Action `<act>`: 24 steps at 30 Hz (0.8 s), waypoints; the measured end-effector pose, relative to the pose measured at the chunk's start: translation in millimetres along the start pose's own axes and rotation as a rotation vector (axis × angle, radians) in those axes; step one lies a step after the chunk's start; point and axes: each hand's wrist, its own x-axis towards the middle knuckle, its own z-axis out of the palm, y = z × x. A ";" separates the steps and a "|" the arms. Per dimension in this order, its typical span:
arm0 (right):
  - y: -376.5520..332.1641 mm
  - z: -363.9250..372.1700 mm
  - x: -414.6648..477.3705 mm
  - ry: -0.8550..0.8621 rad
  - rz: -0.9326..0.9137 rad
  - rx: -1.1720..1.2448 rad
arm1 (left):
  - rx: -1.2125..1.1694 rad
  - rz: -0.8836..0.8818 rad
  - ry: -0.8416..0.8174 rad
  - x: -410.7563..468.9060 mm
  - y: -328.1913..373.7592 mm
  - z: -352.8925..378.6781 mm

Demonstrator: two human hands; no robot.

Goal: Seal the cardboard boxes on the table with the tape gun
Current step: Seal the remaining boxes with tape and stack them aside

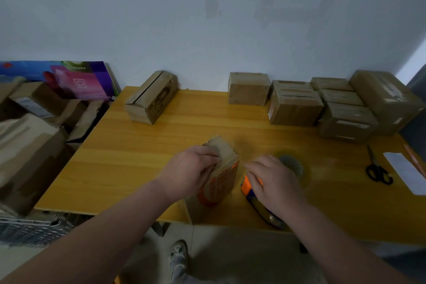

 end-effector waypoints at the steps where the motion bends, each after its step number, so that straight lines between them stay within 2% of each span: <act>1: -0.1 2.6 -2.7 0.000 -0.053 -0.027 | -0.012 -0.002 0.003 -0.6 0.5 0.1; 3: -1.6 7.5 -5.8 -0.008 -0.109 -0.068 | -0.022 -0.003 0.003 -0.5 0.6 0.2; 9: -5.3 15.6 -2.9 0.002 -0.114 -0.083 | -0.047 0.002 0.010 -0.4 -0.4 1.0; 21: -12.1 15.2 17.7 0.012 -0.036 -0.039 | -0.041 0.029 0.012 1.4 -0.4 3.5; 24: -12.9 13.3 25.2 0.085 0.025 0.002 | -0.036 0.036 0.020 1.1 0.6 3.0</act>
